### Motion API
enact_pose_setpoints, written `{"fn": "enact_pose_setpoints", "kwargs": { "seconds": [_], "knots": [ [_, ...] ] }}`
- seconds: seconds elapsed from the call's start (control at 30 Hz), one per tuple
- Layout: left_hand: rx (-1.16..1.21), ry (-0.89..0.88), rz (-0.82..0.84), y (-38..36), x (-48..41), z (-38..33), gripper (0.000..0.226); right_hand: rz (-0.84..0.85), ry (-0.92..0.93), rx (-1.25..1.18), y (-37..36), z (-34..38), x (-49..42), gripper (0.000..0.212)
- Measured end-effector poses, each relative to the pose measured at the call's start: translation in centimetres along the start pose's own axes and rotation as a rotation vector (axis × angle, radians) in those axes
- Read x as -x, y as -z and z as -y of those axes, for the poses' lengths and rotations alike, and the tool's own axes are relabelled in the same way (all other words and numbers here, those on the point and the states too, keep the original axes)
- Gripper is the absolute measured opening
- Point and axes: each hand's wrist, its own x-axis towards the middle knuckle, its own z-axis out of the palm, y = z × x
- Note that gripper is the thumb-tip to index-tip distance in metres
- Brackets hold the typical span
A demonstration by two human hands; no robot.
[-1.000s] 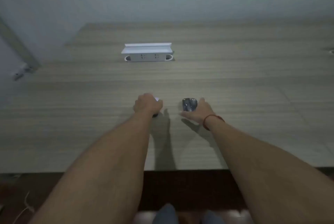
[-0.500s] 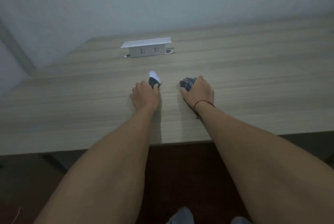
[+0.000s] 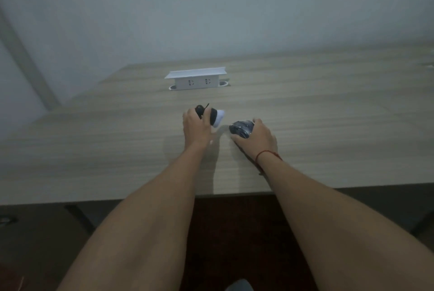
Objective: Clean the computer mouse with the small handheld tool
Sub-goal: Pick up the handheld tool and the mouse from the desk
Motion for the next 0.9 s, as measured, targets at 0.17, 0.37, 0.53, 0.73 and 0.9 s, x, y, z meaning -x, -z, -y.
{"fn": "enact_pose_setpoints", "kwargs": {
  "seconds": [0.17,0.37,0.53,0.73,0.9],
  "knots": [
    [0.039,-0.086,0.054,-1.5,0.0,-1.7,0.036,0.021,0.033,-0.031,-0.2,0.1,0.1,0.060],
    [-0.112,-0.062,0.159,-1.6,-0.3,-0.8,0.042,0.026,0.082,0.002,-0.1,-0.1,-0.2,0.053],
    [-0.082,-0.079,0.135,-0.7,-0.8,-0.7,0.043,0.061,0.110,0.019,-0.4,-0.1,-0.3,0.051],
    [-0.093,-0.021,0.093,-0.3,1.2,0.5,0.041,0.079,0.131,-0.001,-0.7,-0.1,0.0,0.058],
    [-0.021,-0.088,0.058,0.4,1.7,-0.4,0.042,0.082,0.141,0.050,-1.0,-0.1,0.4,0.063]
  ]
}}
